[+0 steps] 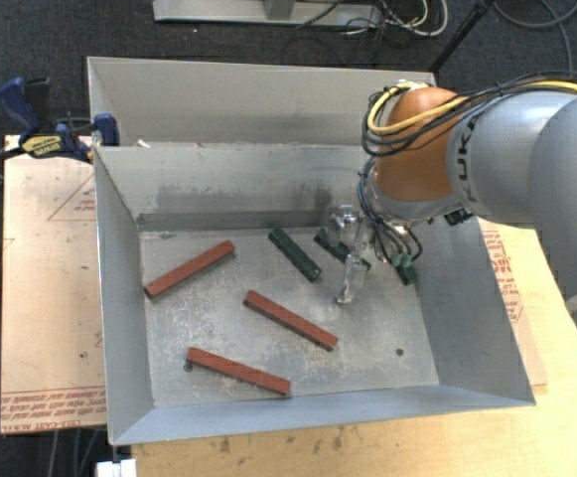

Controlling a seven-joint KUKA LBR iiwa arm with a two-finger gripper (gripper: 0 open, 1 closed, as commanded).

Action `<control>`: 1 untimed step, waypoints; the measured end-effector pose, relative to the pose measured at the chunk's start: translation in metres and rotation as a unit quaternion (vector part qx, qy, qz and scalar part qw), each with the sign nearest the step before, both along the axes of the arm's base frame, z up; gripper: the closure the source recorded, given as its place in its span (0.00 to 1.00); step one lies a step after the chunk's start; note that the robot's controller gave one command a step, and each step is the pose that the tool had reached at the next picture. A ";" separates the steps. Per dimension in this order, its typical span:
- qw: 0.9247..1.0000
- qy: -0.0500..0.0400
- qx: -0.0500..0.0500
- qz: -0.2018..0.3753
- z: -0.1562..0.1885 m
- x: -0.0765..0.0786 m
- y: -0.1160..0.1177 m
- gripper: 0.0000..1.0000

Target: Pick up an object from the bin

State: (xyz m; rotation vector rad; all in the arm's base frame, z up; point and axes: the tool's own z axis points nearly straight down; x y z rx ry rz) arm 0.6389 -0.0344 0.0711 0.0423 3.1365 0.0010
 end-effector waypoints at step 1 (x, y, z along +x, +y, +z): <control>1.000 -0.002 0.000 0.000 0.002 0.001 0.000 1.00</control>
Offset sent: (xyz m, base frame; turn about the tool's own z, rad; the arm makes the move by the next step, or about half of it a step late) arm 0.0000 0.0000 0.0000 0.0000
